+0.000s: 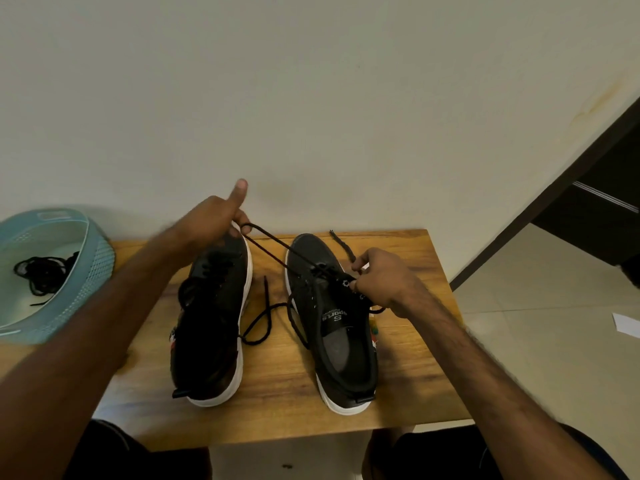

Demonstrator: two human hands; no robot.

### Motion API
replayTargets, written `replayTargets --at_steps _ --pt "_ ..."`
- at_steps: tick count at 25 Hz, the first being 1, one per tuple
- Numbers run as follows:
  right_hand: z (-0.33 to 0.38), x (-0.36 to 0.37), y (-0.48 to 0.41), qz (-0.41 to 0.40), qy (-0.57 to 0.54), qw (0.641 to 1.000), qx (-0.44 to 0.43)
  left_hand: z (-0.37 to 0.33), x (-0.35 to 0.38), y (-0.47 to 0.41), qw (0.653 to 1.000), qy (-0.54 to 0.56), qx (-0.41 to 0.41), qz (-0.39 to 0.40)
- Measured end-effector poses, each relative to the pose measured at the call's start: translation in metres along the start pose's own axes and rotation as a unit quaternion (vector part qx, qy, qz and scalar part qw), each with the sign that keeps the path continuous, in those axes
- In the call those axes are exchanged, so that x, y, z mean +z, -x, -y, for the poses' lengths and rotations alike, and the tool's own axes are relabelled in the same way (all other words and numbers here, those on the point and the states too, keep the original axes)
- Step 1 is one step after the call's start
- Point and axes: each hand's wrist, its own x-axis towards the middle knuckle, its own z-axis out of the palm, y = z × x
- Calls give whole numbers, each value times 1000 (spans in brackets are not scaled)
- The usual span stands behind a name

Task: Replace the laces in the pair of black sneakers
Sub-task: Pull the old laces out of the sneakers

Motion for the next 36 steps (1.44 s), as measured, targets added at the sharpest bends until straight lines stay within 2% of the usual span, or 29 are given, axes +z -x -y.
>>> replayTargets --at_steps 1,3,5,6,7,8,9,10,12,14,15,17,20,25,26,28,30,32,33,35,36 --pt "2 0 2 4 2 1000 -2 0 4 1 995 83 -51 -17" --pt "7 3 5 -2 24 1000 -18 -3 15 -2 954 280 -109 13" --pt "9 5 7 -27 40 998 -33 -14 30 -2 937 334 -81 62" --pt "10 5 7 -37 43 998 -38 -16 37 -4 965 250 -36 72" --pt "9 6 6 -44 44 997 -41 -19 42 -3 996 63 26 59" --pt "8 5 5 -49 43 997 -43 -20 47 -1 985 -143 91 35" --pt "7 4 5 -53 42 997 -43 -19 52 1 950 -282 133 21" --pt "6 3 4 -54 42 997 -42 -17 55 4 921 -359 145 30" --pt "5 3 5 -49 39 997 -39 -15 59 9 887 -436 147 29" --pt "6 4 5 -47 37 997 -40 -13 68 11 824 -522 219 -20" --pt "7 4 5 -47 39 997 -41 -16 76 14 807 -532 255 -37" --pt "7 5 5 -46 45 997 -45 -26 94 18 814 -515 269 -12" --pt "8 5 5 -42 52 997 -47 -34 118 21 817 -531 220 45" --pt "9 4 6 -42 60 996 -42 -39 110 22 816 -539 206 37" --pt "10 3 6 -42 61 997 -38 -39 101 21 827 -517 218 18" --pt "10 2 6 -40 60 997 -32 -37 70 19 871 -437 212 -71" --pt "11 0 6 -41 66 996 -33 -28 25 15 897 -367 146 -196" --pt "10 0 7 -38 72 996 -34 -8 -17 15 897 -342 52 -277" --pt "10 1 7 -38 72 996 -33 2 -31 15 894 -358 2 -271" --pt "9 3 5 -38 73 996 -32 12 -35 15 897 -402 -72 -171" --pt "9 4 4 -37 74 996 -33 13 -28 15 898 -417 -80 -119"
